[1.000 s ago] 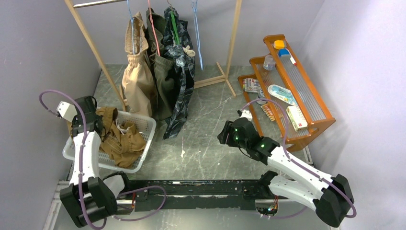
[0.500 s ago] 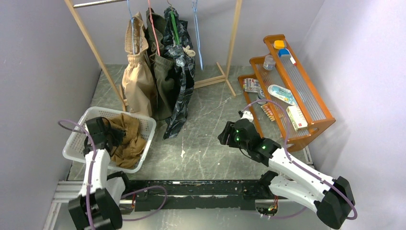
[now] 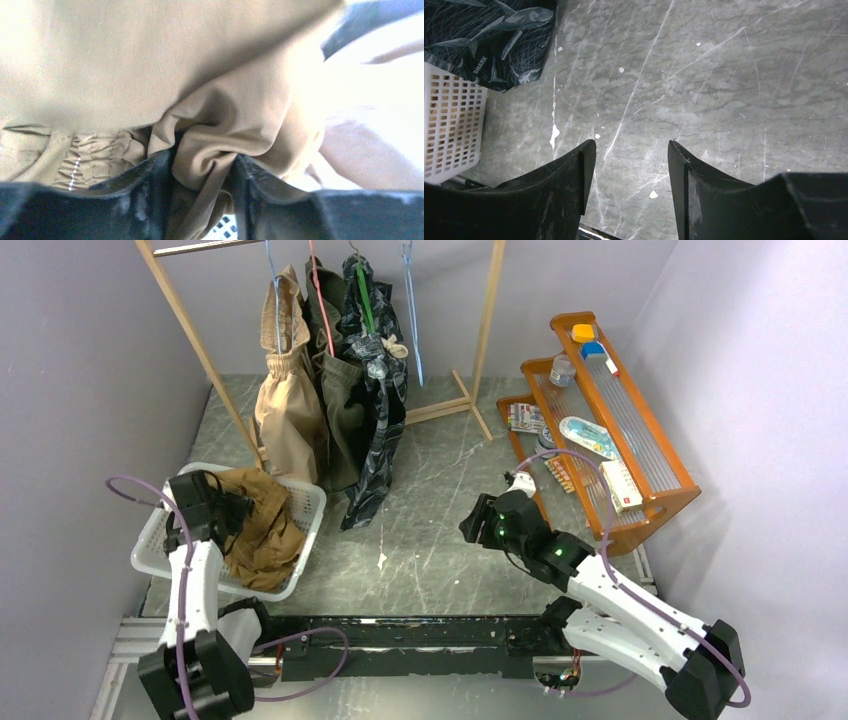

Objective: Remove the shorts from the hanger
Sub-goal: Place the shorts in the basket.

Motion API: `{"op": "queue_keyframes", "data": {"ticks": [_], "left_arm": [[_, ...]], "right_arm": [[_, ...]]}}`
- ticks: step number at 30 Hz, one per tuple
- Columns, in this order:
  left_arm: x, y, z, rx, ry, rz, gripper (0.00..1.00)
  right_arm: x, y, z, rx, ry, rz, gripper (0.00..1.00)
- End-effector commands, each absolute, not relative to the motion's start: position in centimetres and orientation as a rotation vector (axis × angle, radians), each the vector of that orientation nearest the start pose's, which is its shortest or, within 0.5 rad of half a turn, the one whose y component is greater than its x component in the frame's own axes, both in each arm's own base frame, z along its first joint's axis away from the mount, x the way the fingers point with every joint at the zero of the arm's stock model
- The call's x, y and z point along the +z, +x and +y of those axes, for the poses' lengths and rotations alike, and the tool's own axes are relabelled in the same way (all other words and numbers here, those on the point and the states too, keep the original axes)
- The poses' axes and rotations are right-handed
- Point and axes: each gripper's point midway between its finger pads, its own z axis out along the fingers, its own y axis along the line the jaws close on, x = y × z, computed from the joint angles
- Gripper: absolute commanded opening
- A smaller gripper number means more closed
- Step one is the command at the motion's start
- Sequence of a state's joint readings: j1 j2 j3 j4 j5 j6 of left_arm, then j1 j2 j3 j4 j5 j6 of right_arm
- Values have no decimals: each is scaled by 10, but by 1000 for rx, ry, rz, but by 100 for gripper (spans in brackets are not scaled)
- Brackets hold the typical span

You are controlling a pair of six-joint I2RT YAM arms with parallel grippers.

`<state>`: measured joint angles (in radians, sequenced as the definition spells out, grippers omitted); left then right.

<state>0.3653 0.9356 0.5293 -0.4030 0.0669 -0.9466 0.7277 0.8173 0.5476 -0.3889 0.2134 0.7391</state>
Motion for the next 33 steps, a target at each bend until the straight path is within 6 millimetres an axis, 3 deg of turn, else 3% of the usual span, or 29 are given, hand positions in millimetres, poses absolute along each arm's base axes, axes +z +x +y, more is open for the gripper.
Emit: {"op": "queue_keyframes", "data": {"ticks": [1, 3, 5, 9, 14, 19, 21, 26, 30, 33], "left_arm": [[122, 248, 84, -145, -1446, 1806, 60], [132, 240, 92, -91, -1456, 1752, 73], [139, 232, 98, -49, -1475, 1718, 81], [155, 226, 99, -28, -1459, 1701, 84], [190, 224, 100, -32, -1395, 1657, 86], [233, 243, 85, -150, -1170, 1649, 85], [238, 252, 79, -197, -1105, 1663, 85], [211, 259, 99, -94, -1225, 1697, 86], [160, 263, 118, 21, -1362, 1779, 89], [120, 265, 120, 13, -1442, 1858, 89]], "right_arm": [[118, 211, 176, 567, 135, 2279, 58], [116, 212, 179, 569, 124, 2288, 59], [115, 212, 180, 563, 112, 2296, 58], [116, 213, 178, 552, 115, 2290, 59], [121, 214, 175, 546, 121, 2273, 59], [121, 214, 176, 556, 127, 2270, 59], [119, 213, 178, 566, 122, 2276, 59], [119, 213, 181, 570, 113, 2285, 59], [119, 212, 181, 574, 115, 2290, 59], [120, 211, 179, 573, 115, 2288, 59]]}}
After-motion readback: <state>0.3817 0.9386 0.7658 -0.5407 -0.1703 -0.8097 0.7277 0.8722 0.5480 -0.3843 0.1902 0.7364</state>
